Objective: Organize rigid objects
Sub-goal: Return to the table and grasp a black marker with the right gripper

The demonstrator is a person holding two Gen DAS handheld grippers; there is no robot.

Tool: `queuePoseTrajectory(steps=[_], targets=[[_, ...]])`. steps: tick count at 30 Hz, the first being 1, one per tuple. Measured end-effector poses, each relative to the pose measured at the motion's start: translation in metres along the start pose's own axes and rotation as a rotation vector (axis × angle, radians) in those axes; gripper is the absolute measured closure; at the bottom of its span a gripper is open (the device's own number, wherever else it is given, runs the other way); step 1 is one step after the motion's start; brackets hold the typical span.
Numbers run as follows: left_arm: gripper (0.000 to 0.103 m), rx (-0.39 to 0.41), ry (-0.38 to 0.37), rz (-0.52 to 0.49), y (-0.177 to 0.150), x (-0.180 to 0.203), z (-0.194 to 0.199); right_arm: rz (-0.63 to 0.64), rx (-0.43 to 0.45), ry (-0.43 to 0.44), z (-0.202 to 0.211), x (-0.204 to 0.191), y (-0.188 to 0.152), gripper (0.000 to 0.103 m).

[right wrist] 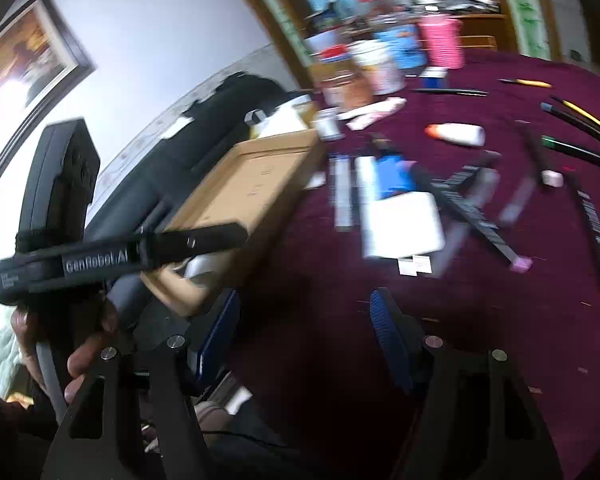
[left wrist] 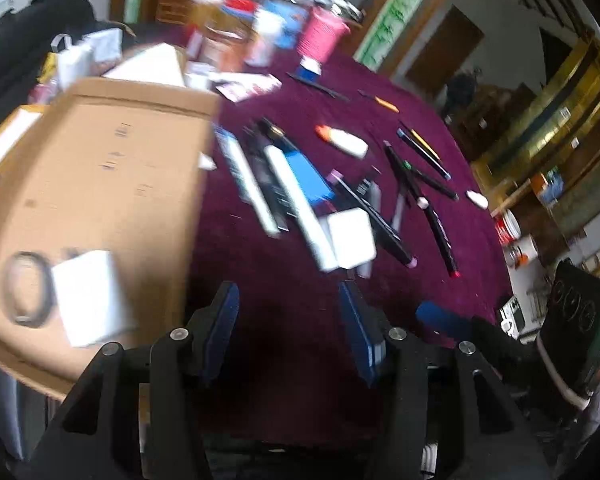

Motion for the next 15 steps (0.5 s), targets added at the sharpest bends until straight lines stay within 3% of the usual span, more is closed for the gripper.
queuePoseTrajectory(steps=[8, 15], targets=[[0.052, -0.058, -0.018, 0.007, 0.005, 0.031, -0.032, -0.084, -0.010, -0.119, 0.011, 0.065, 0.023, 0.060], [0.052, -0.071, -0.017, 0.033, 0.002, 0.027, -0.038, -0.043, -0.075, -0.134, -0.020, 0.081, 0.055, 0.062]])
Point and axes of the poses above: each gripper's, at about its wrist camera, not at the fingertips, and z roughly against the way its jaws point, x to its right, y to its top, the point moved 8 cm from there along -z, roughly the way its jaws point, and after that the axes turned 8 degrees about -x, right-handed, at the moved point
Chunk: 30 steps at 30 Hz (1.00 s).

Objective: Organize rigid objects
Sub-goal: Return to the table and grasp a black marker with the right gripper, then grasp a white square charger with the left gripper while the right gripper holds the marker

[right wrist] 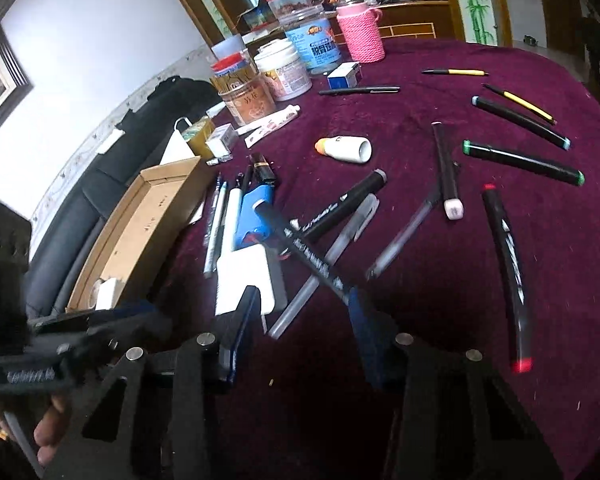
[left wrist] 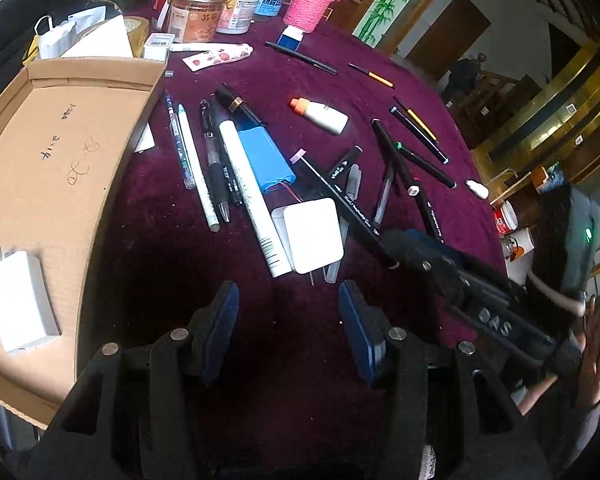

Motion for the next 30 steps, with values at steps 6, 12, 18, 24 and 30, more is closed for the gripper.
queuePoseTrajectory(steps=[6, 12, 18, 24, 30], targets=[[0.052, 0.011, -0.002, 0.008, 0.003, -0.002, 0.000, 0.056, -0.051, -0.022, -0.019, -0.003, 0.016, 0.068], [0.052, 0.001, -0.007, 0.002, 0.005, 0.000, -0.002, 0.056, -0.113, -0.008, -0.044, 0.002, 0.020, 0.075], [0.053, -0.009, -0.003, -0.011, 0.009, 0.003, -0.010, 0.045, -0.109, 0.000, -0.041, -0.004, 0.006, 0.088], [0.053, -0.017, 0.022, -0.047, 0.018, 0.016, -0.019, -0.048, -0.065, -0.044, -0.017, 0.011, -0.027, 0.089], [0.053, -0.034, 0.060, -0.060, 0.033, 0.029, -0.036, -0.153, -0.006, -0.131, -0.002, 0.036, -0.044, 0.090]])
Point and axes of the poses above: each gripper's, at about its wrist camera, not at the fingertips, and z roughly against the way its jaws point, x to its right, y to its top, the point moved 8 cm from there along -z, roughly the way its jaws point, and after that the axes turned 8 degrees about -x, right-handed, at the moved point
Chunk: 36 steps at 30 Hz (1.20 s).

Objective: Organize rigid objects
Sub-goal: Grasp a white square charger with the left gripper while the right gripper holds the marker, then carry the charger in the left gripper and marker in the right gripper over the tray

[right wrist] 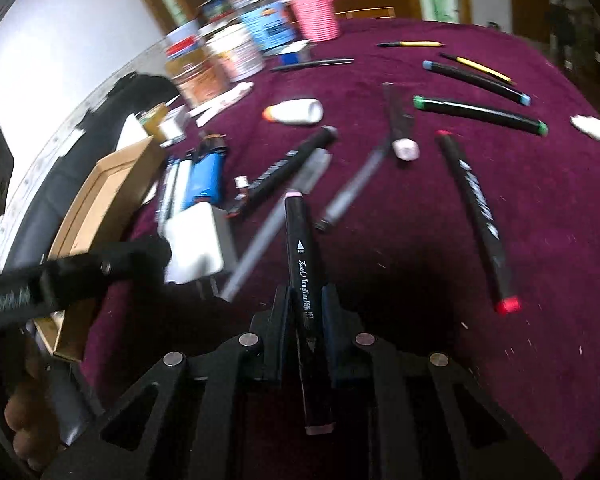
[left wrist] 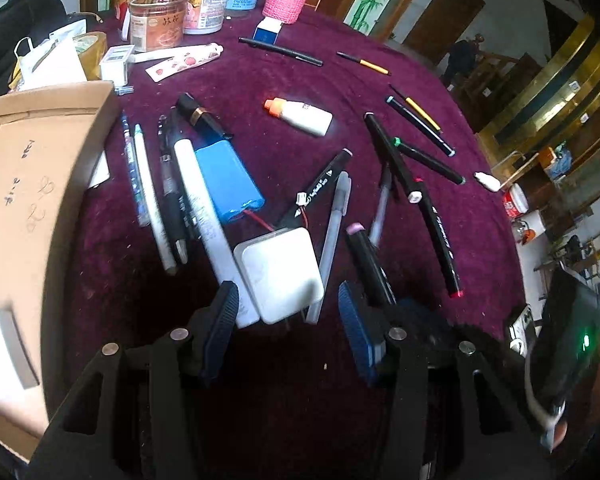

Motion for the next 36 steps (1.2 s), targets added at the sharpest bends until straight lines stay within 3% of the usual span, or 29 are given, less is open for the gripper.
queuePoseTrajectory(steps=[4, 11, 18, 22, 27, 30, 32, 36], targets=[[0.053, -0.024, 0.051, -0.005, 0.005, 0.004, -0.013, -0.040, 0.009, 0.035, -0.002, 0.007, -0.002, 0.090], [0.053, -0.073, 0.146, -0.012, 0.009, 0.006, -0.038, -0.029, 0.037, 0.018, -0.002, 0.002, -0.003, 0.090], [0.057, -0.036, 0.177, -0.038, 0.004, 0.006, -0.037, -0.029, 0.031, 0.025, -0.005, 0.002, -0.004, 0.089], [0.057, -0.042, 0.136, -0.052, -0.006, 0.007, -0.028, -0.019, 0.015, 0.015, -0.008, 0.001, -0.003, 0.089], [0.057, -0.057, 0.088, -0.039, -0.028, 0.000, -0.009, 0.051, 0.029, -0.090, -0.010, -0.009, -0.005, 0.089], [0.057, -0.051, 0.078, -0.042, -0.040, -0.003, 0.004, 0.045, 0.045, -0.110, -0.007, -0.009, -0.007, 0.090], [0.057, -0.045, 0.044, -0.042, -0.049, -0.005, 0.017, 0.013, 0.052, -0.073, -0.003, -0.008, -0.009, 0.090], [0.057, -0.007, -0.005, -0.023, -0.061, -0.018, 0.049, -0.028, 0.027, 0.082, 0.008, -0.033, -0.021, 0.089]])
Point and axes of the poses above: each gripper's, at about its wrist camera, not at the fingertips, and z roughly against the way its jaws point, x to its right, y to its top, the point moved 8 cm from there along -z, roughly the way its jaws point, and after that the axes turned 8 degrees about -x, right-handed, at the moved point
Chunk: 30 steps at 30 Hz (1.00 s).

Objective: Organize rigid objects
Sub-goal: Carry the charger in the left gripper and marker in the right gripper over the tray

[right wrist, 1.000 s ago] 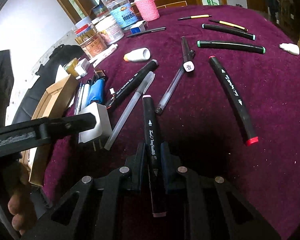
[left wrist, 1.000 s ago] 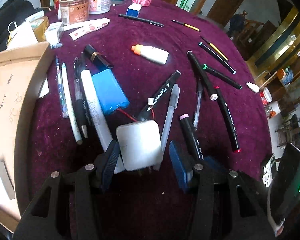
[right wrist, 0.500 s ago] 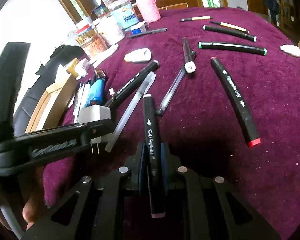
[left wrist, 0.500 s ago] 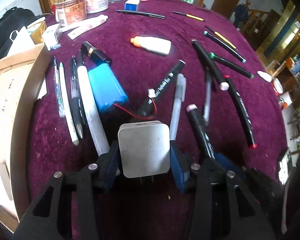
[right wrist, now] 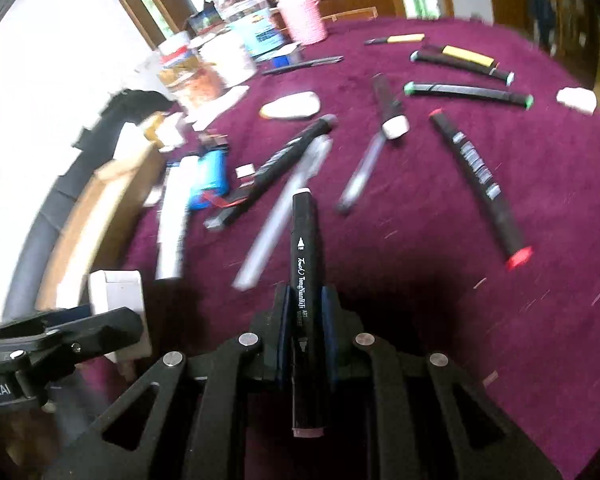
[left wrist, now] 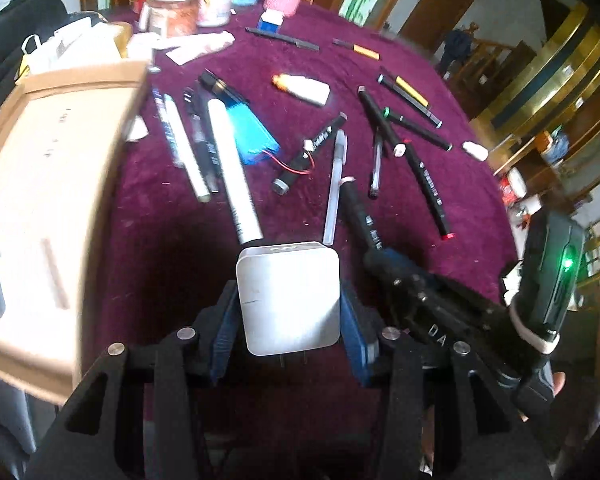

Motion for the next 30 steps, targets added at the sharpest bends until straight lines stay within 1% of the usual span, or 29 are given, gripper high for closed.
queuePoseTrajectory(steps=[2, 4, 7, 9, 11, 14, 16, 18, 24, 30], targets=[[0.057, 0.018, -0.026, 0.017, -0.004, -0.009, 0.016, 0.015, 0.000, 0.045, 0.006, -0.021, -0.004, 0.089], [0.057, 0.040, -0.057, 0.036, -0.008, -0.021, 0.035, 0.037, -0.005, 0.131, 0.013, -0.052, -0.007, 0.089], [0.057, 0.072, -0.070, 0.071, -0.014, -0.044, 0.059, 0.085, 0.003, 0.159, 0.020, -0.089, -0.007, 0.089], [0.057, 0.097, -0.065, 0.098, -0.015, -0.065, 0.075, 0.121, -0.010, 0.194, 0.020, -0.116, -0.005, 0.089], [0.057, 0.110, -0.059, 0.126, -0.016, -0.084, 0.085, 0.144, -0.023, 0.203, 0.015, -0.135, -0.003, 0.089], [0.057, 0.136, -0.023, 0.156, -0.013, -0.114, 0.097, 0.173, -0.048, 0.227, 0.002, -0.167, 0.002, 0.089], [0.057, 0.147, -0.015, 0.179, -0.009, -0.132, 0.100, 0.190, -0.074, 0.244, -0.011, -0.184, 0.006, 0.089], [0.057, 0.147, -0.005, 0.201, -0.004, -0.150, 0.100, 0.202, -0.093, 0.231, -0.026, -0.197, 0.011, 0.089], [0.057, 0.127, 0.045, 0.245, 0.015, -0.202, 0.093, 0.205, -0.135, 0.223, -0.058, -0.217, 0.024, 0.089], [0.057, 0.088, 0.037, 0.267, 0.034, -0.231, 0.078, 0.221, -0.160, 0.216, -0.088, -0.235, 0.036, 0.089]])
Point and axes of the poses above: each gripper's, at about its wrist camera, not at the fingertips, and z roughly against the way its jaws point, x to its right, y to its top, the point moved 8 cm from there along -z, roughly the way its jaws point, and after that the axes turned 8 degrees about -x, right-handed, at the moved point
